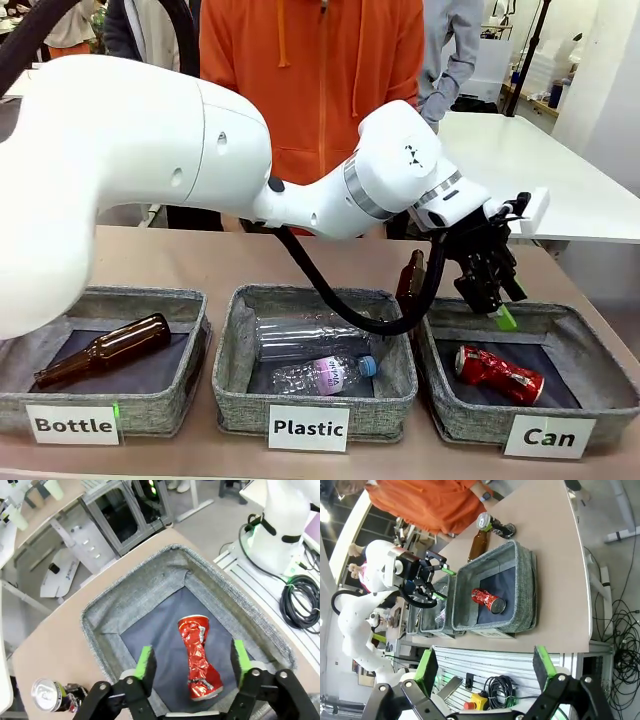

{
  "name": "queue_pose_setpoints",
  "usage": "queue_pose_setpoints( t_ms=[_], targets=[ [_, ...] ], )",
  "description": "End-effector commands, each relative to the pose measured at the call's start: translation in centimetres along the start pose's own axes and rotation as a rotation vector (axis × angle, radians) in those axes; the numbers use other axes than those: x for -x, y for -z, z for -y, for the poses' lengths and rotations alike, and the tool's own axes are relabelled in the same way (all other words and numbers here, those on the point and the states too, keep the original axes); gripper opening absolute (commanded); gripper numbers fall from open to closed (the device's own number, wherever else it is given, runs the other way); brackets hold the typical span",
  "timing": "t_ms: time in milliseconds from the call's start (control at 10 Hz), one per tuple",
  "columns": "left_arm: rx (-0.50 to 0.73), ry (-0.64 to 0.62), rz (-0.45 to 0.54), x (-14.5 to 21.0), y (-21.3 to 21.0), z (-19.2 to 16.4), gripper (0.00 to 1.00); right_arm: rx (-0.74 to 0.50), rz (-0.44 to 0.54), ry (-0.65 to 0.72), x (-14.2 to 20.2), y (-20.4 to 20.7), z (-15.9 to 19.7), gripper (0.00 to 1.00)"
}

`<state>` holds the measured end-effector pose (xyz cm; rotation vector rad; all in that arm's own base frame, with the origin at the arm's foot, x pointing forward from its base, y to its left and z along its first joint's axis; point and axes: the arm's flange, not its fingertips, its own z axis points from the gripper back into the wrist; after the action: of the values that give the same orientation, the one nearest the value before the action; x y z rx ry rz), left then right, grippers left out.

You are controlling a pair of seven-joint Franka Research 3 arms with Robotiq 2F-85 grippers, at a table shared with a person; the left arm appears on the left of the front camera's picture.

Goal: Sort the can waste into the basket.
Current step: Pick up the can waste from the table and place it in the right Fabric basket.

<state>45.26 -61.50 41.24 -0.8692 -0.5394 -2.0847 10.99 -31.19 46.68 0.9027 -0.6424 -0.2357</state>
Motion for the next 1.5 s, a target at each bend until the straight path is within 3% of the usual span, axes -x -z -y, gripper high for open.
queue_pose_setpoints(
  t_ms=[0,200,300,400,600,1000,1200,1300,1400],
  targets=[
    [0.055,-0.054,0.014,-1.3,-2.0,0.8,1.00,0.004,0.029,0.015,0.5,-0.9,-0.1,1.00],
    [0.133,-0.135,0.026,-2.1,-6.8,5.0,1.00,-0.009,-0.018,-0.031,-1.1,0.9,-0.5,1.00],
    [0.118,-0.162,0.059,-1.9,-10.6,7.6,1.00,-0.070,-0.039,-0.028,-2.9,2.3,-1.5,1.00],
    [0.079,-0.211,0.083,-0.7,-14.9,10.4,1.00,-0.041,-0.033,-0.004,-5.0,4.4,-2.6,1.00],
    [-0.108,-0.366,0.180,4.3,-24.5,18.5,1.00,-0.019,-0.085,-0.013,-8.0,9.2,-5.3,1.00],
    [-0.514,-0.703,0.578,18.0,-36.7,39.2,1.00,-0.024,-0.178,-0.059,-9.5,13.2,-7.8,1.00],
    [-0.470,-0.920,0.779,22.5,-38.7,46.6,1.00,-0.068,-0.191,-0.058,-10.1,14.4,-8.2,1.00],
    [-0.348,-1.087,0.810,25.1,-38.8,50.0,1.00,-0.169,-0.198,-0.073,-10.7,14.7,-8.0,1.00],
    [-0.342,-1.226,0.845,26.9,-39.1,53.3,1.00,-0.235,-0.195,-0.074,-11.1,15.2,-7.4,1.00]
  ],
)
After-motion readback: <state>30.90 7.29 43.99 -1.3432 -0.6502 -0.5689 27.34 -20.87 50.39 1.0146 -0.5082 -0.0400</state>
